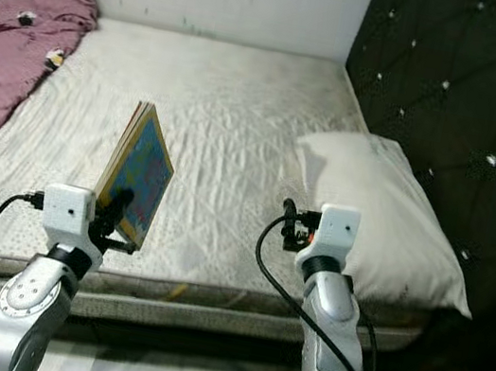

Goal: Clean up the room

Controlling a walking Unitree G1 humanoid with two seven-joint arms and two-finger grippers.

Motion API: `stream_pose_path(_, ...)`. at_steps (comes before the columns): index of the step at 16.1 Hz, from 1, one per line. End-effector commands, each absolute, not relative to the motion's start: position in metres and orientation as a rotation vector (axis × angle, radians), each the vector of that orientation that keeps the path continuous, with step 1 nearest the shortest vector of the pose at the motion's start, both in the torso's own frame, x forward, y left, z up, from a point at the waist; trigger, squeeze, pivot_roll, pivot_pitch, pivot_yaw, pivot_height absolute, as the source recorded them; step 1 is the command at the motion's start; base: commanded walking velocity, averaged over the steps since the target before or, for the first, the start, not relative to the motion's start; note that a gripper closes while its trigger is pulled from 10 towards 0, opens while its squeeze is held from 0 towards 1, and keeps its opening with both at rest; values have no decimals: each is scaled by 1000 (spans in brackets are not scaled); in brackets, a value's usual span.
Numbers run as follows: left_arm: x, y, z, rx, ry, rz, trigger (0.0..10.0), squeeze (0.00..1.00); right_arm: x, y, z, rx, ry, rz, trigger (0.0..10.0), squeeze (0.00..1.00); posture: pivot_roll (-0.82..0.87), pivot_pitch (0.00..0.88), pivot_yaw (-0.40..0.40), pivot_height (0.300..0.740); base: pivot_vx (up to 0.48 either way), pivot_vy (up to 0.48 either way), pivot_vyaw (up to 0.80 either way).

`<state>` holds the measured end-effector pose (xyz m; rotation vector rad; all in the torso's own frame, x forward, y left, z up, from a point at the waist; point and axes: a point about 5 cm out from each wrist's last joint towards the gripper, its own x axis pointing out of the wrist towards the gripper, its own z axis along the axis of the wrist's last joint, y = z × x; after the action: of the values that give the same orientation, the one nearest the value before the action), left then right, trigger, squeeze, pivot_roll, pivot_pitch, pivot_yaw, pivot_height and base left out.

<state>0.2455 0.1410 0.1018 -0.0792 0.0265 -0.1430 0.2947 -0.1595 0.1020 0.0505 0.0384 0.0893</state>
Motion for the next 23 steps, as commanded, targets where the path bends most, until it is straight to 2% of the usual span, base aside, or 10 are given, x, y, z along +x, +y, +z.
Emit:
stream_pose_path(1,248,141,115,-76,-38,-149,10000,0,297,-159,107,54,20,91,10000,0,-49,34,-26,740,368,0,0)
stream_pose_path(9,248,141,113,-79,-24,-143,10000,0,296,-160,107,52,21,89,10000,0,-52,43,-27,740,329,0,0)
stream_pose_path(16,251,143,110,-69,4,-108,10000,0,297,-161,106,63,29,80,10000,0,-43,51,-31,740,0,0,-57)
stream_pose_path(19,252,141,115,-3,-38,-126,10000,0,300,-160,108,57,23,82,10000,0,-15,63,-44,740,0,0,-135)
stream_pose_path(23,250,146,120,-6,-51,-98,10000,0,304,-154,113,57,7,95,10000,0,-11,71,-33,740,0,-61,0)
